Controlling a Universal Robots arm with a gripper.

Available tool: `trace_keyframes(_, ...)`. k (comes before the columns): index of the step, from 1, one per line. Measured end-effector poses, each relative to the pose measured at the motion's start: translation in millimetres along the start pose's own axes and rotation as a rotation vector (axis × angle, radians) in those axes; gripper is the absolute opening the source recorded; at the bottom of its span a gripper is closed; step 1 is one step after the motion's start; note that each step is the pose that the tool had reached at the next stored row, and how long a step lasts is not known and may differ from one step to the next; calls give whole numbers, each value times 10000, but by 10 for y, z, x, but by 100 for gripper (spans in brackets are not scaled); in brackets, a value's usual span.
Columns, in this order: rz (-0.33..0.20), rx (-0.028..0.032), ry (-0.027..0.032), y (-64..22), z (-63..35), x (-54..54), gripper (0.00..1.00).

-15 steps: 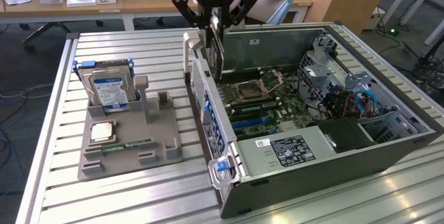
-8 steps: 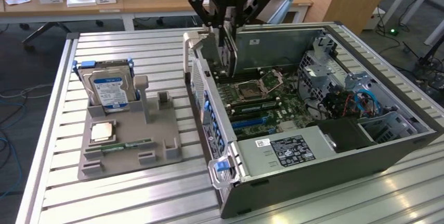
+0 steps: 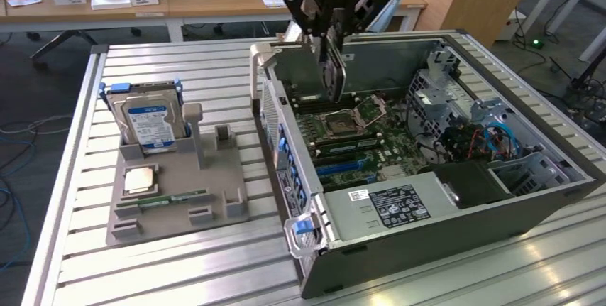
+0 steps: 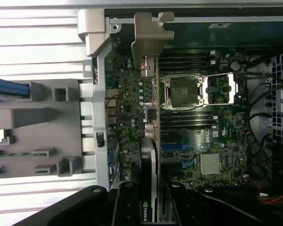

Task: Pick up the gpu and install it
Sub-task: 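Pick up the gpu and move the gpu toward the slot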

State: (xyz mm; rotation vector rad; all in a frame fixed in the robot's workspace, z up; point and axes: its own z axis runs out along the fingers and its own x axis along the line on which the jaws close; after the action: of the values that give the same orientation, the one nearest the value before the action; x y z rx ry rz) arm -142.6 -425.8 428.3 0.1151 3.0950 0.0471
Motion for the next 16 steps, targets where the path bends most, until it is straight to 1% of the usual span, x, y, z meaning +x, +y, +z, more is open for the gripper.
trace_keyframes(9,1,0,0,34,16,-348,27)
trace_keyframes(16,0,-1,0,56,27,-575,27)
